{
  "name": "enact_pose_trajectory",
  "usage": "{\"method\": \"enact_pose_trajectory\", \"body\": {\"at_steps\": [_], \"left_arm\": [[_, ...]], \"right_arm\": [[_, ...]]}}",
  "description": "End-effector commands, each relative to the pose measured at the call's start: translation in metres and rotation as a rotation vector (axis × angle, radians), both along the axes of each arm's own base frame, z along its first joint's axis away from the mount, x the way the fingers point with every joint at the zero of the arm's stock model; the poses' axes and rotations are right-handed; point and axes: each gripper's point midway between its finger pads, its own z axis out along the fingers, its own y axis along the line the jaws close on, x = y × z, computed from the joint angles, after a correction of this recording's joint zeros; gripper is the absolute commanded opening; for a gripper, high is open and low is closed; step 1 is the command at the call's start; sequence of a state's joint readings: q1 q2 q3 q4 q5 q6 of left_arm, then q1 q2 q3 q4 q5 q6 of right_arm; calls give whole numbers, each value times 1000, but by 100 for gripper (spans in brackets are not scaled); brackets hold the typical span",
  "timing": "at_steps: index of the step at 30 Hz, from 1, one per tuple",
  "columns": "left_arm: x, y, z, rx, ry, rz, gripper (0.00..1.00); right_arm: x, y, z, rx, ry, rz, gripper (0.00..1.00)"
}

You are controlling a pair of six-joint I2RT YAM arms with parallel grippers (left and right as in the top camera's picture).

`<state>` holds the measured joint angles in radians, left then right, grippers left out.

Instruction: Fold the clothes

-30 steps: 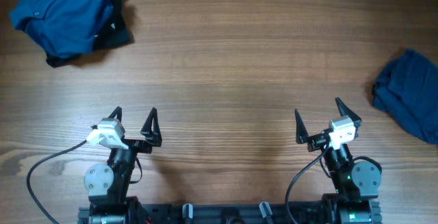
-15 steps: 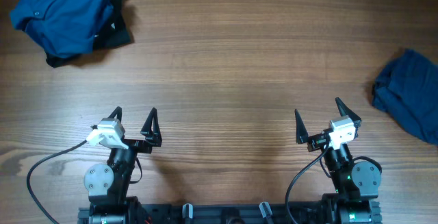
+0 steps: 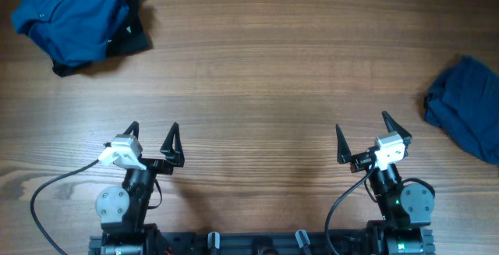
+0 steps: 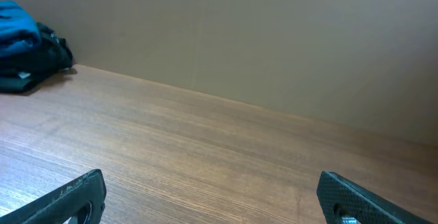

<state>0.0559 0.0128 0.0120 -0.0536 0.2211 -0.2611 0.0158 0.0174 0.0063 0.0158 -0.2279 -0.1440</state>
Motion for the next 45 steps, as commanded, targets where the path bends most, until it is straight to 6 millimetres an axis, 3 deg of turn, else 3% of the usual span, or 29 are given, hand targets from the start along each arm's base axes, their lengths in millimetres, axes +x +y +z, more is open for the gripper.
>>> {"method": "enact_pose_trajectory", "body": {"at_steps": [1,36,40,42,45], "left_arm": [[0,4,-2,-8,5,22,100],[0,4,-2,-8,5,22,100],[0,4,-2,-8,5,22,100],[0,4,-2,-8,5,22,100],[0,4,-2,-8,5,22,100]], "right_arm": [[0,0,1,-13,-8,4,100],[-1,2,1,-9,-9,13,100],[-15,38,4,131,33,243,100],[-24,54,4,319,123,345,100],[-26,57,4,534,226,365,100]]}}
